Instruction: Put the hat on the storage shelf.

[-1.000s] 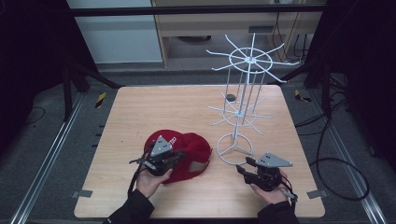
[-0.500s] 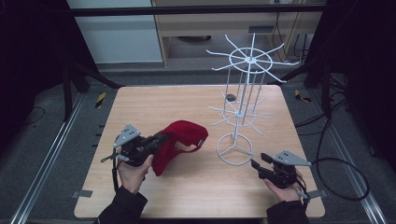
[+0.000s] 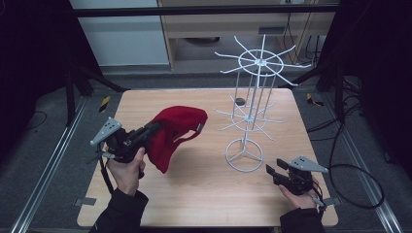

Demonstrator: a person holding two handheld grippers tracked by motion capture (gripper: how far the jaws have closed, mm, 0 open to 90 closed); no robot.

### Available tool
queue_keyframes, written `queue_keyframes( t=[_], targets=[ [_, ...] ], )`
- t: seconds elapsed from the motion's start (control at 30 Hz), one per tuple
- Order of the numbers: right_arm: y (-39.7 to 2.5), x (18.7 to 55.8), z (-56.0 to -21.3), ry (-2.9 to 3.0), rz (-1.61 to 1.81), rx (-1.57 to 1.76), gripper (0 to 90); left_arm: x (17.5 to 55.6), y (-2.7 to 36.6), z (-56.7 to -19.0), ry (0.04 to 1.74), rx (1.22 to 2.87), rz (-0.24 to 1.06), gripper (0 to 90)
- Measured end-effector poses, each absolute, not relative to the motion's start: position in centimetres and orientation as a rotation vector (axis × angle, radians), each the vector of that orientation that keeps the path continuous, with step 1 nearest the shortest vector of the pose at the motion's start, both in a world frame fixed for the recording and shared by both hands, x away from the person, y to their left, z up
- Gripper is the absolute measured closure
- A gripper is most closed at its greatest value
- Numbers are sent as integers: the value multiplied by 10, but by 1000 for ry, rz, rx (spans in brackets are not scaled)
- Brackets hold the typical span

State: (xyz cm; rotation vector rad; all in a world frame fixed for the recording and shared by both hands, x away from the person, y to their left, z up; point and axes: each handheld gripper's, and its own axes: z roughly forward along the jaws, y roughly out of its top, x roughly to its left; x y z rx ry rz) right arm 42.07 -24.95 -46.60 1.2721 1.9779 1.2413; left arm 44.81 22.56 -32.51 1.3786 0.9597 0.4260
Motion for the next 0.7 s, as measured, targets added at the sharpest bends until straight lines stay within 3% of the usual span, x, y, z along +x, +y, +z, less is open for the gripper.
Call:
queue_keyframes(
  t=[0.7],
  targets=[
    [-248,423,-470,1986,1239,1268,501,465,210,-256,917,1199,447,815]
  ],
)
